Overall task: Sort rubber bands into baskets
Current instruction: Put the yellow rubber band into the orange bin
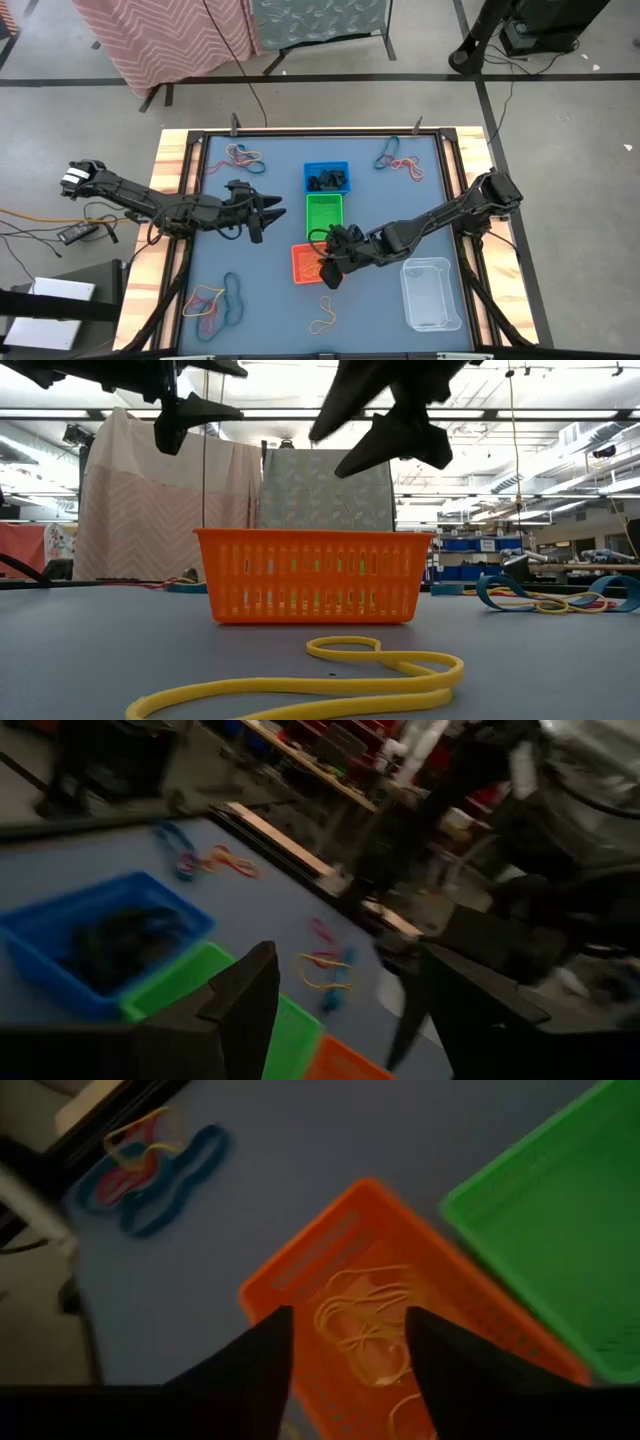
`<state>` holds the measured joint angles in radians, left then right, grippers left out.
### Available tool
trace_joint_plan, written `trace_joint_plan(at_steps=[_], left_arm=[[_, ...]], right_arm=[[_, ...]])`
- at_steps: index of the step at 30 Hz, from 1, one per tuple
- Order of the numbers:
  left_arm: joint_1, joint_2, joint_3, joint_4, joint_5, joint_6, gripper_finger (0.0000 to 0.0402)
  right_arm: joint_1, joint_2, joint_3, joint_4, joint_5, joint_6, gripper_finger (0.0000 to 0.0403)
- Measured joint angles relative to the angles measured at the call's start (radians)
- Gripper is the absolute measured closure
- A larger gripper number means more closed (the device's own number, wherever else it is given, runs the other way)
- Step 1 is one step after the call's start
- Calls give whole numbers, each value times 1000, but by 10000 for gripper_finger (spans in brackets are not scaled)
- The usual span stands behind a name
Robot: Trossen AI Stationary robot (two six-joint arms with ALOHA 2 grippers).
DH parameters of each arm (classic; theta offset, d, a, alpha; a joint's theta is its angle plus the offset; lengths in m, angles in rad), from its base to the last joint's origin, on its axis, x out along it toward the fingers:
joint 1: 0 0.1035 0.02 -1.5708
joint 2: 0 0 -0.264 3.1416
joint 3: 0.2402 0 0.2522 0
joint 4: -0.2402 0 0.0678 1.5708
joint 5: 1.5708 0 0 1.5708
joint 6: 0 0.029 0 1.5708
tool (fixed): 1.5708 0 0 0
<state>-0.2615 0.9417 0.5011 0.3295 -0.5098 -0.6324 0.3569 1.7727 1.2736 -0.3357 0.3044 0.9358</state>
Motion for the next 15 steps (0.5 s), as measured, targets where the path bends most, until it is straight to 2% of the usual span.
trace_joint_plan(at_steps=[4,6,8,10,12,15], left_arm=[[-9,38,13,10,152,-6,161],[-33,82,46,-51,218,0,161],[-67,152,113,-127,273,38,161],[-109,222,187,-272,304,104,161],[-147,302,275,-451,317,165,161],[-185,388,386,-697,297,183,161]], right_arm=[[16,-31,0,16,-203,-81,157],[44,-34,0,11,-314,-102,149],[78,-31,0,0,-378,-125,148],[114,-25,0,-9,-383,-169,150],[143,-5,0,-16,-339,-222,155],[163,37,0,1,-304,-268,162]])
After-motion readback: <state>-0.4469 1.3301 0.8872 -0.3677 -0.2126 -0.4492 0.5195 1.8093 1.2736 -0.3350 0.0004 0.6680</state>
